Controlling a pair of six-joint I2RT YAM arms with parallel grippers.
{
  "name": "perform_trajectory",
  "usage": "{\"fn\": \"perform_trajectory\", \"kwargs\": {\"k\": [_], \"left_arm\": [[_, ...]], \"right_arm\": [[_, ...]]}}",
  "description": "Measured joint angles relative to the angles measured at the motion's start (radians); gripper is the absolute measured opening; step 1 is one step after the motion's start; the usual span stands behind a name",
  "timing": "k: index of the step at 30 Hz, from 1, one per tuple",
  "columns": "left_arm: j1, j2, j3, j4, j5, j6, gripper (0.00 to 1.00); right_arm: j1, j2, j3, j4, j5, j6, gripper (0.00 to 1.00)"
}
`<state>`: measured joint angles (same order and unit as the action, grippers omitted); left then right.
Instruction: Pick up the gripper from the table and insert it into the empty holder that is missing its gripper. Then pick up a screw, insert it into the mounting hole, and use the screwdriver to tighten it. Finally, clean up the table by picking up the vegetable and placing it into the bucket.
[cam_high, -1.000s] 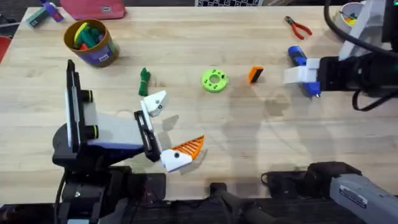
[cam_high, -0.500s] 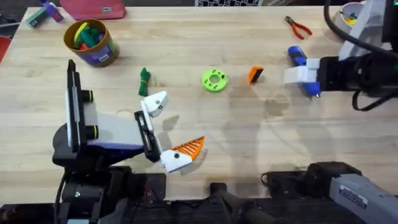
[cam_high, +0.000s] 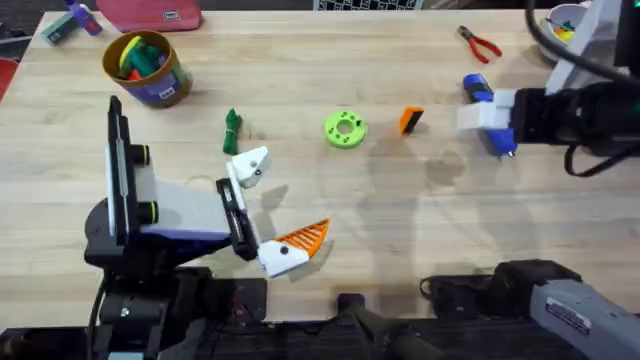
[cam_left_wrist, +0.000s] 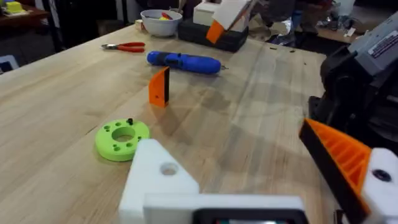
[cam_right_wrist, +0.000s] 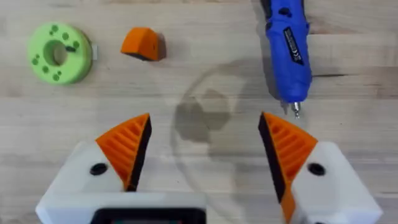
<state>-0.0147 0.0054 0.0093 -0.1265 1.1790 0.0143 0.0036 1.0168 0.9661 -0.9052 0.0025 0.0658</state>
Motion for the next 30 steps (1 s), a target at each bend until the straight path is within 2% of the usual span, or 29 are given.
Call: {"fn": "perform_trajectory", "kwargs": {"k": [3, 7, 11, 16, 20, 30], "left_arm": [[0.0, 0.0, 0.0, 0.0, 0.0, 0.0, 0.985], [0.0, 0.0, 0.0, 0.0, 0.0, 0.0, 0.985], [0.0, 0.0, 0.0, 0.0, 0.001, 0.0, 0.985], [0.0, 0.0, 0.0, 0.0, 0.003, 0.0, 0.986], [0.0, 0.0, 0.0, 0.0, 0.003, 0.0, 0.986], [-0.001, 0.0, 0.0, 0.0, 0.003, 0.0, 0.985]], "right_arm": [[0.002, 0.0, 0.002, 0.021, 0.0, 0.059, 0.994], [0.051, 0.055, 0.067, -0.072, 0.012, 0.111, 0.994], [0.143, 0.224, 0.229, -0.196, 0.047, 0.14, 0.994], [0.243, 0.439, 0.423, -0.258, 0.064, 0.152, 0.994], [0.289, 0.587, 0.525, -0.27, 0.065, 0.159, 0.994], [0.287, 0.776, 0.568, -0.232, 0.072, 0.221, 0.977]]}}
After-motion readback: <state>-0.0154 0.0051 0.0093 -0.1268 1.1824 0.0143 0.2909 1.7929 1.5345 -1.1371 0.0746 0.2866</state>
